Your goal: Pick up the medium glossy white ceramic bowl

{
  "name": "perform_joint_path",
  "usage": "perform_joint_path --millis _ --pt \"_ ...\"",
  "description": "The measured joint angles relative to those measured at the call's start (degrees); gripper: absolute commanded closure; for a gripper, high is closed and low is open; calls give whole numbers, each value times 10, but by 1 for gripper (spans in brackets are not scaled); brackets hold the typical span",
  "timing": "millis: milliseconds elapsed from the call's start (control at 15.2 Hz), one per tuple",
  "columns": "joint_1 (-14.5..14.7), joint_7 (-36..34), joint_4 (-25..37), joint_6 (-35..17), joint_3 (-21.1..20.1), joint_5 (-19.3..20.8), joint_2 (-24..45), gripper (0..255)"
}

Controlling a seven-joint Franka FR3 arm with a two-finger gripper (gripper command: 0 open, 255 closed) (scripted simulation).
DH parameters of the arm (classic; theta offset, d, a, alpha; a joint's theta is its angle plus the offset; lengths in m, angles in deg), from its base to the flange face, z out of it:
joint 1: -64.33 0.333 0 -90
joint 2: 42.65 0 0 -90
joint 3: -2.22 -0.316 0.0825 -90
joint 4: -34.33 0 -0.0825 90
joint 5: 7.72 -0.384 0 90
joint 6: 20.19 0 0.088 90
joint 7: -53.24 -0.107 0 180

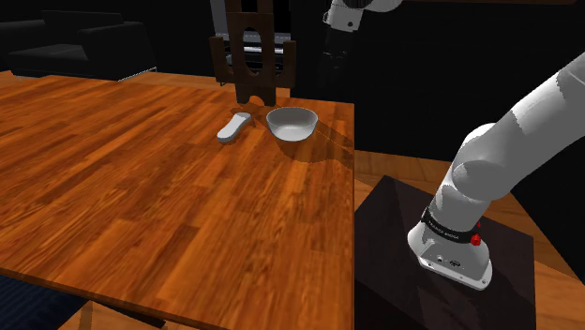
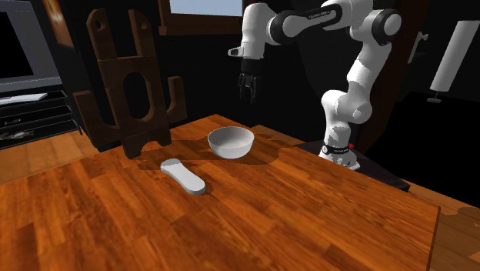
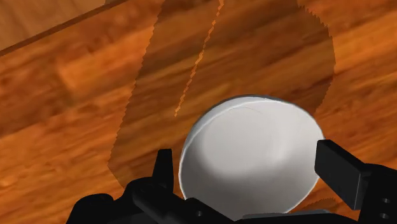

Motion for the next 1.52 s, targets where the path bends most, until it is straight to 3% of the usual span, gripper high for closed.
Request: perform_joint_path --millis 594,1122,1188,1518 --pt "3 53 107 -56 27 -52 195 0" --pt "3 70 85 -110 28 -66 232 0" --pt "3 71 84 -112 29 -67 233 255" --pt "2 72 83 -115 29 -67 233 255"
